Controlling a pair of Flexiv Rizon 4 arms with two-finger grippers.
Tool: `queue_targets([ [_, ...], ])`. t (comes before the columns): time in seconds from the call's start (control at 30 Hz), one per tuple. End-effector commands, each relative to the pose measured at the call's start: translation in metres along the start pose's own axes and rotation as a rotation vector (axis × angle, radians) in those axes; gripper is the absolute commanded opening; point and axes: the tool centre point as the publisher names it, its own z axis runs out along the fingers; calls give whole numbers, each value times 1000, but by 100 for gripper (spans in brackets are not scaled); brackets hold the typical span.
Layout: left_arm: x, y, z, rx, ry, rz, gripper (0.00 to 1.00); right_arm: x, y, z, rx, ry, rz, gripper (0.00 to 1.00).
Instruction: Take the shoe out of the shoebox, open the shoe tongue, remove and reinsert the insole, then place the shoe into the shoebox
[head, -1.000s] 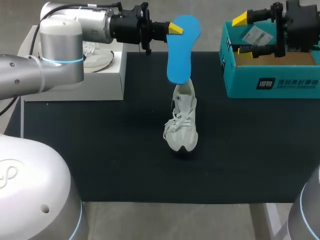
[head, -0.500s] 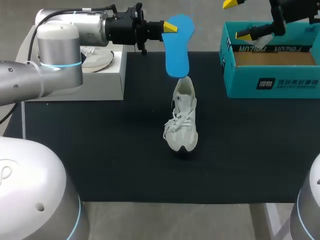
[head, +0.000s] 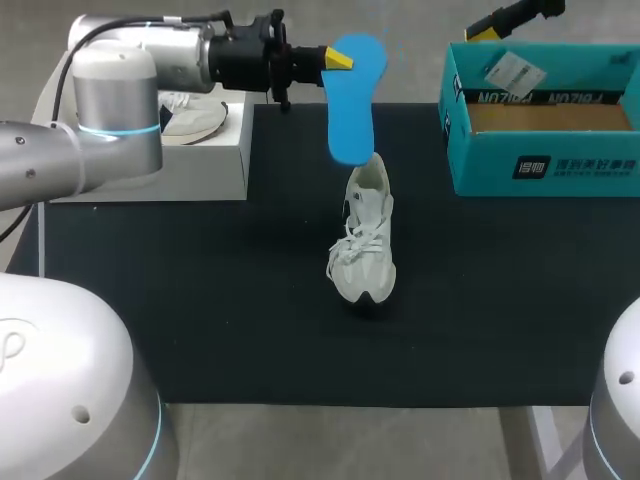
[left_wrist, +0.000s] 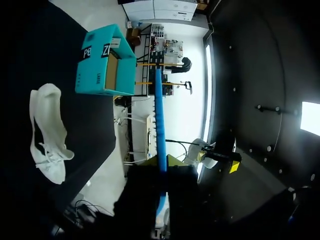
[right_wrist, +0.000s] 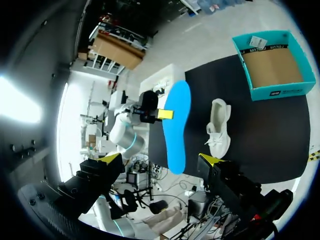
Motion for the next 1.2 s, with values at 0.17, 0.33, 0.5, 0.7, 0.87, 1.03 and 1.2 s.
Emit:
queue_targets([
  [0.17,-1,-2,-2,-16,-1,-13,0,16,12,-2,-30,-428,-38,100],
  [0.33,-2,-2,-2,-20,-7,-23,0,20,14,1,-57,-485,-65,100],
  [0.5,0,-4,3,-12,12,-34,0,22,16,10,-43,-514,-82,100],
  [0.7,4,-2,6,-1,57,-11,0,24,16,28,8,-534,-106,100],
  [0.87,3,-2,7,9,73,-1,0,28,17,39,15,-562,-125,100],
  [1.03,-2,-3,9,5,47,-15,0,31,17,50,31,-611,-144,100],
  [1.2,-2,-3,10,11,22,-7,0,32,16,60,57,-622,-139,100],
])
